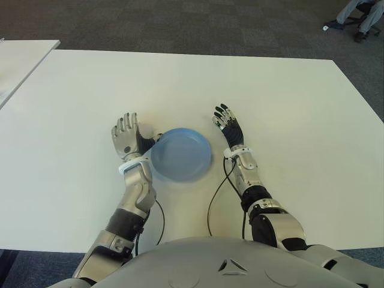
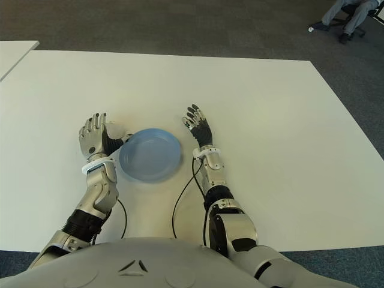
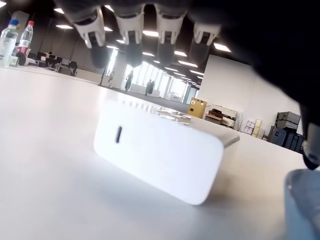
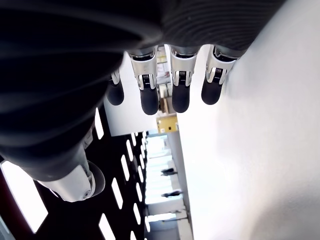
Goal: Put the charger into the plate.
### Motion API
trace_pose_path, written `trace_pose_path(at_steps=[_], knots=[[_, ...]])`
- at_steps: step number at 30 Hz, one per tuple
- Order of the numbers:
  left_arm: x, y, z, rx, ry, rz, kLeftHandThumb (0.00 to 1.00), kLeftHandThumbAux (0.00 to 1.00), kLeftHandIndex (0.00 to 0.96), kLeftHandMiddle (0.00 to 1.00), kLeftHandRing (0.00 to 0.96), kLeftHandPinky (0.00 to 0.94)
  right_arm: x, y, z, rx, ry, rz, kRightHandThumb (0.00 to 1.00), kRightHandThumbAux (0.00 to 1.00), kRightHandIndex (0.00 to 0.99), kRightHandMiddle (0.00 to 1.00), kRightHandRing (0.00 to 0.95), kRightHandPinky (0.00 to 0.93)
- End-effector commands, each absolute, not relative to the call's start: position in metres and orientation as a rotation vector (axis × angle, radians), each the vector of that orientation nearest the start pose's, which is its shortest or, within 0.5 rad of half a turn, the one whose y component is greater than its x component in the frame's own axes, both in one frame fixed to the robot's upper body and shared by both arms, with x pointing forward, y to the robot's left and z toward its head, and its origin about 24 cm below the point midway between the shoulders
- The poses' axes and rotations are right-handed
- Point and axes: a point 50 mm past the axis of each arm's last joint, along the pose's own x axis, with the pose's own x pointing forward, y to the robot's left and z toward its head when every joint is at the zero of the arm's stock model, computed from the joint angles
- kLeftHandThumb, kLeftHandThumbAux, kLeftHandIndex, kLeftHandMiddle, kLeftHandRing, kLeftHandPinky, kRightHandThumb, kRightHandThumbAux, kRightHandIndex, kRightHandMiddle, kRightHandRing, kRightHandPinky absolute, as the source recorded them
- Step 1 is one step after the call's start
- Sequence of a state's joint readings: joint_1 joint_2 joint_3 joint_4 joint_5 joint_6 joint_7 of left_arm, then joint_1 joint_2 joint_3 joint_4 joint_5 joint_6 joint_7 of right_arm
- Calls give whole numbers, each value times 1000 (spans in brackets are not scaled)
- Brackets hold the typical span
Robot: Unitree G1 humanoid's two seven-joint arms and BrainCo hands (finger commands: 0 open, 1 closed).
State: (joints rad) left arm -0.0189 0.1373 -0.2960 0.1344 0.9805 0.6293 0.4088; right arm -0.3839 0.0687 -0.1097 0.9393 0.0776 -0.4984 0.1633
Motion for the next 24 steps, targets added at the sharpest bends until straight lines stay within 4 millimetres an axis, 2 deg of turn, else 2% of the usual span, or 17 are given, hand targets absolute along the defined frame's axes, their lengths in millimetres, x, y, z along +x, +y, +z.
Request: trace_pose_path(at_steps=[1,24], knots=[[239,168,5,1286,285,383,170,457,0,0,0,22,285,-118,-36,169,146,133,61,687,73,140,100,89],[239,171,7,1255,285,429,168,459,0,0,0,49,284,-115,-36,179,147,131,56,697,68,136,97,83]])
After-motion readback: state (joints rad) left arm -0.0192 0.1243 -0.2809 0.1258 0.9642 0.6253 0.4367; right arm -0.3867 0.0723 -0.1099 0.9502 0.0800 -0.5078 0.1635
